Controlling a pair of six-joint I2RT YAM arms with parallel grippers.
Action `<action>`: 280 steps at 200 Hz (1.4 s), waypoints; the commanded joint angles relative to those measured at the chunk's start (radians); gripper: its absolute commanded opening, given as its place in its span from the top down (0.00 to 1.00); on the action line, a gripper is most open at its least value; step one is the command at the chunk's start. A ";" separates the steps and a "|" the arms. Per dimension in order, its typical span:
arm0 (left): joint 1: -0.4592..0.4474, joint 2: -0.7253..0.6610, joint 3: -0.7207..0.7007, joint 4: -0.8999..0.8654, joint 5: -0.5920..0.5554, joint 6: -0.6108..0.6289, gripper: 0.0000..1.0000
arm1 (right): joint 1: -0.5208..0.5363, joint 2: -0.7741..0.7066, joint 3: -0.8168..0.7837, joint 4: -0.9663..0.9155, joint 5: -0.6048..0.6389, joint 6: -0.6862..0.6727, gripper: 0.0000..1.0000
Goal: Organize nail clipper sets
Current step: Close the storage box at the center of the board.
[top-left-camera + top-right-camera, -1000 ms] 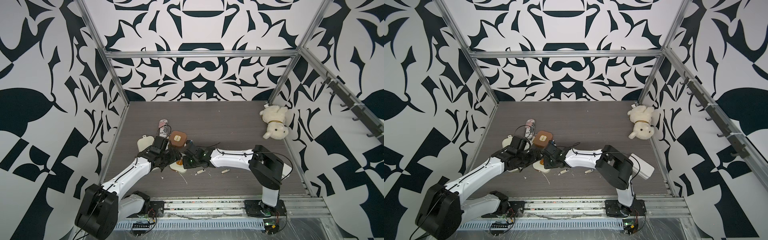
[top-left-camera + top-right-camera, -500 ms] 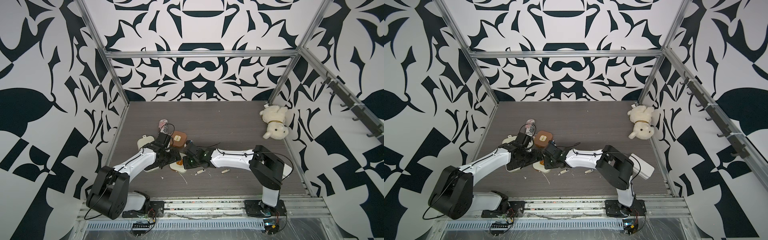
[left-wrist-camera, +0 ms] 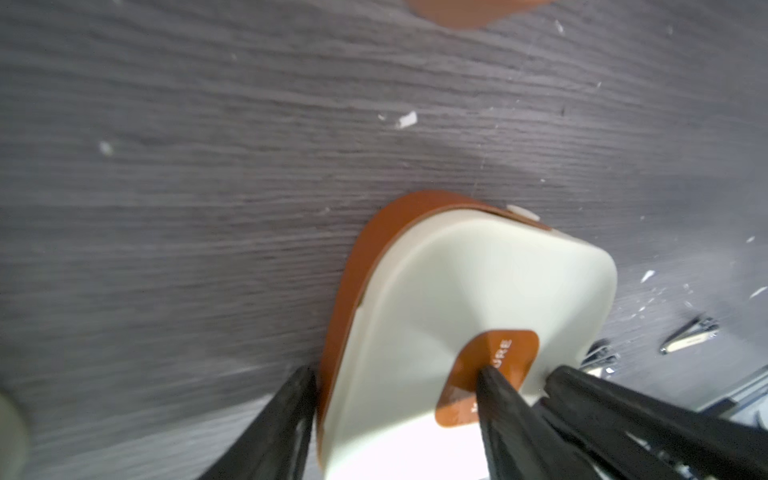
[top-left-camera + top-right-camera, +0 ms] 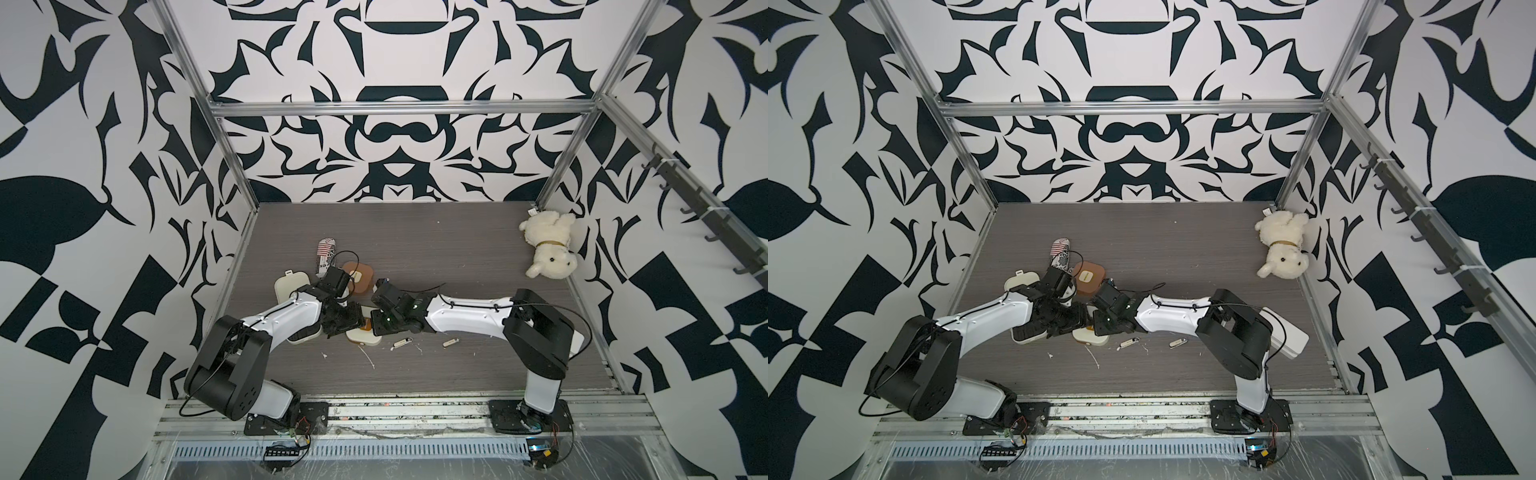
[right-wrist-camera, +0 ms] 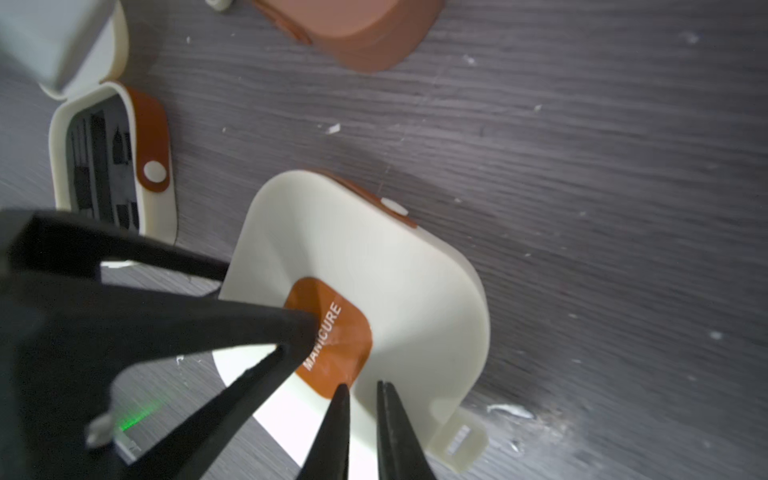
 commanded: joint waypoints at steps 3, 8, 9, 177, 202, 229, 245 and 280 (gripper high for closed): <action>-0.019 0.034 -0.042 -0.021 -0.016 -0.063 0.40 | -0.006 -0.032 -0.025 -0.063 0.009 -0.012 0.80; -0.020 0.038 -0.047 -0.022 -0.022 -0.074 0.41 | -0.006 -0.038 -0.028 -0.066 0.013 -0.011 0.80; -0.021 0.038 -0.047 -0.022 -0.022 -0.076 0.41 | -0.006 -0.039 -0.028 -0.067 0.014 -0.010 0.80; -0.031 0.062 -0.077 0.015 -0.036 -0.128 0.45 | -0.018 -0.091 -0.035 -0.137 0.118 -0.008 0.63; -0.030 0.059 -0.080 0.017 -0.036 -0.127 0.45 | -0.024 -0.090 -0.024 -0.137 0.117 -0.019 0.61; -0.032 0.063 -0.082 0.019 -0.036 -0.126 0.45 | -0.025 -0.088 -0.007 -0.141 0.115 -0.029 0.59; -0.030 0.063 -0.082 0.018 -0.035 -0.125 0.45 | -0.026 -0.085 0.005 -0.144 0.117 -0.034 0.59; -0.031 0.069 -0.080 0.021 -0.034 -0.122 0.45 | -0.037 -0.069 0.020 -0.154 0.116 -0.037 0.58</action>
